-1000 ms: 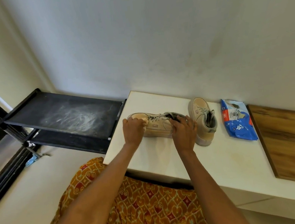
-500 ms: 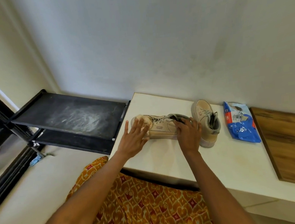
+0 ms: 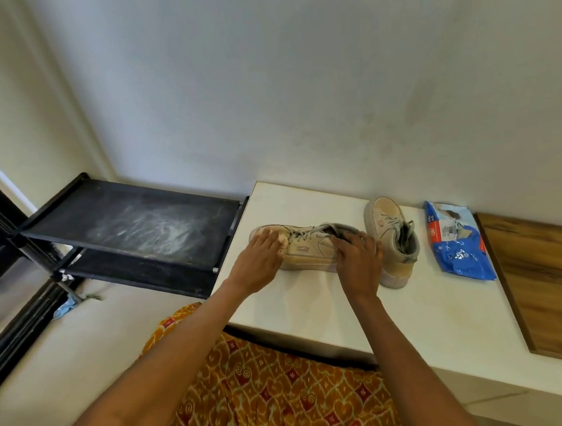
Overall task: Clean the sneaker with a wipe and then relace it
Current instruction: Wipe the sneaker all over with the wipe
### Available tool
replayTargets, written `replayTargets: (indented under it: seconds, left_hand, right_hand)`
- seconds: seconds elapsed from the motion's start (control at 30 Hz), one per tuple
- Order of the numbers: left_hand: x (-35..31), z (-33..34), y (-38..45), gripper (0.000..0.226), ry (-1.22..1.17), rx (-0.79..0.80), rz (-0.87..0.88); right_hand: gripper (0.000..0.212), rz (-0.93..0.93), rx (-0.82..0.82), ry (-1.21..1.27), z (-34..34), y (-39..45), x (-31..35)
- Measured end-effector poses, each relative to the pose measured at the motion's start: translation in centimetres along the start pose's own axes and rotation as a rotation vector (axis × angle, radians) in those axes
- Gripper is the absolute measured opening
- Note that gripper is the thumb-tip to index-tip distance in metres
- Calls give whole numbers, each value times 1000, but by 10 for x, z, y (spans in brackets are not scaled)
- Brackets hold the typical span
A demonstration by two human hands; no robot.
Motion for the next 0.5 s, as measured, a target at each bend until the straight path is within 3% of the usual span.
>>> replayTargets:
  seconds: [0.2, 0.5]
  left_hand:
    - [-4, 18, -18, 75, -20, 84, 64]
    - [16, 17, -12, 73, 146, 100, -44]
  right_hand:
    - [23, -3, -3, 12, 1, -1, 0]
    - [19, 11, 9, -25, 0, -1, 0]
Point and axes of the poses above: each hand's wrist, its own y-axis towards the middle knuckle, its own z-axis out of the palm, x = y × z, the point moved 2 cm from there along y, towards the middle knuckle, and after that the axes turned 9 degrees about y, right-handed, at the moved point
